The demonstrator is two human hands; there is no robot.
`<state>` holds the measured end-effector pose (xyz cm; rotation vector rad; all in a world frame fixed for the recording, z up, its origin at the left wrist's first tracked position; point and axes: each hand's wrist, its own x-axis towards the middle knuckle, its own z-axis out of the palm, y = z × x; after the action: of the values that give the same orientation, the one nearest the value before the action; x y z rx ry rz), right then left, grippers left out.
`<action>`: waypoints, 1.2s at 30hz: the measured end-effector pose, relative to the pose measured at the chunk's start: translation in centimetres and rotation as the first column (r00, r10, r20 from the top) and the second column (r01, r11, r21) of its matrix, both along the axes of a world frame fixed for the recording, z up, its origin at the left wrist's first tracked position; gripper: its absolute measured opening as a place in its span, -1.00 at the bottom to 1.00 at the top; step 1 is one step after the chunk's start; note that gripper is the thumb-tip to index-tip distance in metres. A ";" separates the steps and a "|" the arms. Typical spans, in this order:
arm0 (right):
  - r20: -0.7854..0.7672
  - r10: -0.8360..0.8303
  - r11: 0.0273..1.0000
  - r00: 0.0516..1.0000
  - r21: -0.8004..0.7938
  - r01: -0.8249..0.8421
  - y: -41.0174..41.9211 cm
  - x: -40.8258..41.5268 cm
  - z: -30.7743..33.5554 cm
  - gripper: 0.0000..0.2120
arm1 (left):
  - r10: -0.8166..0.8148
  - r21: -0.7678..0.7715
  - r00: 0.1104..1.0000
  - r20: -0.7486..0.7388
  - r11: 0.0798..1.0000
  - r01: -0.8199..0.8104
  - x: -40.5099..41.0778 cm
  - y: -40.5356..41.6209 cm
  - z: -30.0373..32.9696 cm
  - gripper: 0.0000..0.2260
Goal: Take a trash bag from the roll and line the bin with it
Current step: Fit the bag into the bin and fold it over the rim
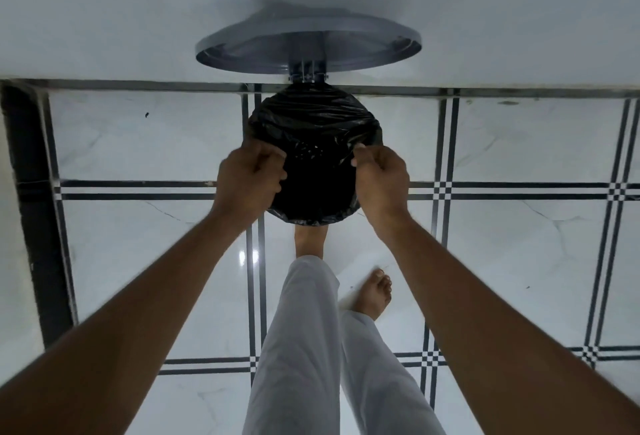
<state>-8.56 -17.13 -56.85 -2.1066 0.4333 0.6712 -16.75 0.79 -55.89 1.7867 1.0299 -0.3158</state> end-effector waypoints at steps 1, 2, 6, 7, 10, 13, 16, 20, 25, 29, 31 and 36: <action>0.003 -0.025 0.999 1.000 0.023 0.025 0.4 -0.3 0.6 -0.71 | -0.030 0.019 0.999 0.037 0.999 0.030 -0.4 -0.7 0.9 -0.87; 0.057 -0.043 0.998 0.997 0.048 0.041 0.7 -0.6 1.3 -0.71 | -0.061 0.096 0.993 0.096 0.994 0.052 -0.8 -1.4 1.8 -0.89; 0.568 -0.003 1.000 0.823 -0.005 0.007 1.8 0.4 8.3 -0.89 | -0.236 0.620 0.918 0.319 0.784 -0.014 0.2 -2.1 9.0 -0.74; 0.659 0.033 0.999 0.751 -0.041 -0.008 2.0 0.9 9.2 -0.80 | -0.239 0.676 0.911 0.335 0.735 -0.055 0.9 -1.9 10.1 -0.68; 0.735 0.081 0.996 0.673 -0.043 -0.073 2.8 2.8 10.5 -0.55 | -0.257 0.720 0.889 0.379 0.686 -0.108 3.6 -0.6 10.6 -0.54; 0.657 0.156 0.983 0.737 -0.034 -0.178 2.5 3.9 10.5 -0.48 | -0.289 0.696 0.901 0.324 0.717 -0.021 4.9 0.5 9.4 -0.49; 0.593 0.253 0.962 0.764 -0.066 -0.266 1.5 4.1 9.0 -0.47 | -0.315 0.656 0.890 0.330 0.754 0.024 4.8 1.1 8.0 -0.56; 0.594 0.341 0.932 0.729 -0.112 -0.344 -0.3 3.6 7.7 -0.53 | -0.386 0.702 0.864 0.323 0.710 0.054 3.4 1.5 7.1 -0.65; 0.628 0.350 0.923 0.695 -0.104 -0.371 -2.4 1.3 7.3 -0.64 | -0.408 0.691 0.855 0.318 0.718 0.086 0.6 0.5 7.2 -0.70; 0.584 0.377 0.915 0.719 -0.115 -0.387 -4.4 -2.6 5.9 -0.68 | -0.380 0.631 0.890 0.252 0.762 0.147 -4.0 -2.2 6.0 -0.65; 0.513 0.408 0.908 0.755 -0.143 -0.394 -5.5 -5.1 4.4 -0.64 | -0.344 0.566 0.919 0.193 0.804 0.183 -6.6 -4.2 4.7 -0.59; 0.126 0.547 0.837 0.828 -0.126 -0.533 -6.3 -9.7 -0.7 -0.47 | -0.411 0.338 0.904 -0.118 0.839 0.426 -9.9 -6.8 -0.6 -0.49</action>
<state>-18.22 -23.39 -57.52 -2.3611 -0.2508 0.8043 -26.63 -6.05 -56.47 2.3516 0.7426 -0.4572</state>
